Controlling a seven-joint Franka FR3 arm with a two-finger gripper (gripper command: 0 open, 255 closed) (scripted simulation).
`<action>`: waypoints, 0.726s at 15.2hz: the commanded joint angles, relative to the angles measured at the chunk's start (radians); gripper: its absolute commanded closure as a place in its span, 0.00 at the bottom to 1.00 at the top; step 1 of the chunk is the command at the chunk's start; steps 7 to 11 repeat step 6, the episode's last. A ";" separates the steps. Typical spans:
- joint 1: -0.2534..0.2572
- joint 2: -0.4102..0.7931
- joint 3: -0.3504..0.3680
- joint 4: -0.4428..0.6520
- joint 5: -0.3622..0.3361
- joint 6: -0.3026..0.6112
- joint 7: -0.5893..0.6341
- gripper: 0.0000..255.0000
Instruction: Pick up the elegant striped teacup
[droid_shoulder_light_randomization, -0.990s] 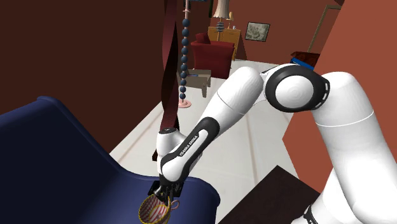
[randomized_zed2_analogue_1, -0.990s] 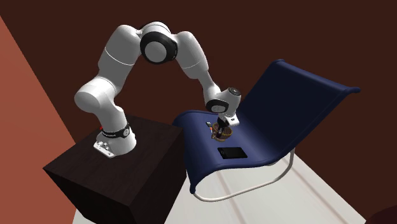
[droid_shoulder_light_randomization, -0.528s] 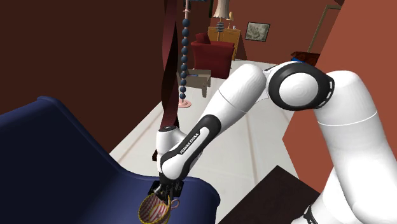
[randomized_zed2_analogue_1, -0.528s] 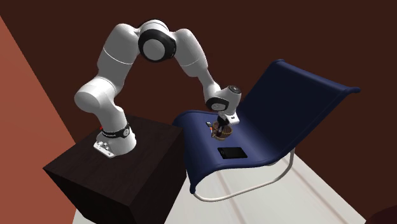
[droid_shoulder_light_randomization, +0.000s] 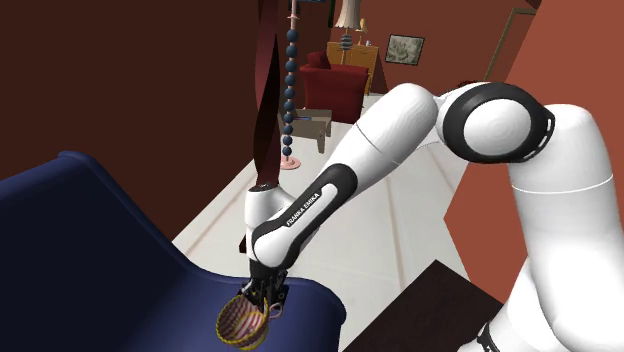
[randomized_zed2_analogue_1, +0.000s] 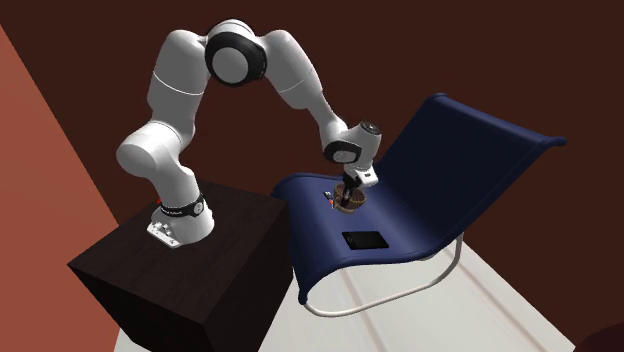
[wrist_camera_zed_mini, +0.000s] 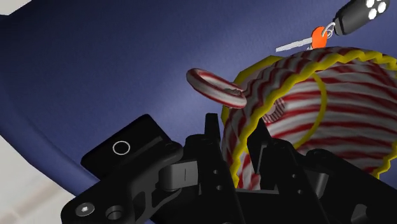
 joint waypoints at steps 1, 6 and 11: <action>-0.005 -0.025 0.004 -0.007 0.004 -0.019 -0.001 1.00; -0.010 -0.062 0.010 -0.012 0.011 -0.049 -0.001 1.00; -0.010 -0.062 0.010 -0.012 0.011 -0.049 -0.001 1.00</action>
